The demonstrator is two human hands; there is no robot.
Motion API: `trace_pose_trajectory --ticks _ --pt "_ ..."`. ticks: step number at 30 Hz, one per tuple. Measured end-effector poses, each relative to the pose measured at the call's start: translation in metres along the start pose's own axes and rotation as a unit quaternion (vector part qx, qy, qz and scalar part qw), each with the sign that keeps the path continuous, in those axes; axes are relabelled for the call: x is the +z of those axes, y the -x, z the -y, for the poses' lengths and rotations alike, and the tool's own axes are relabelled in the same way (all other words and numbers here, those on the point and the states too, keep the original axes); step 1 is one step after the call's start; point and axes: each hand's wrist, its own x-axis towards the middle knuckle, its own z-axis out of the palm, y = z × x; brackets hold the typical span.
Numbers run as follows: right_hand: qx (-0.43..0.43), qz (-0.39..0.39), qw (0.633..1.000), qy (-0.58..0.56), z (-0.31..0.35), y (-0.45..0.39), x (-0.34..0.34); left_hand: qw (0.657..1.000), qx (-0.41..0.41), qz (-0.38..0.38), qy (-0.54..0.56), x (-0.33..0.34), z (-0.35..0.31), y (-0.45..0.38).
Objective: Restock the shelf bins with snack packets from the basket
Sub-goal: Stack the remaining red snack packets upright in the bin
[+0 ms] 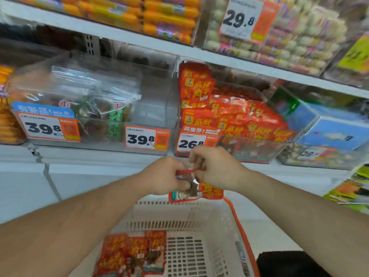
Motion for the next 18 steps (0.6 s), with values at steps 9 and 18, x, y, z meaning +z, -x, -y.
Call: trace_pose_trajectory --ticks 9,18 --pt "0.189 -0.323 0.881 -0.288 -0.012 0.012 -0.050 0.912 -0.003 -0.203 0.355 -0.006 -0.043 0.001" --pt "0.173 -0.233 0.781 -0.553 0.012 0.009 -0.062 0.904 0.051 -0.326 0.272 -0.017 -0.053 0.004"
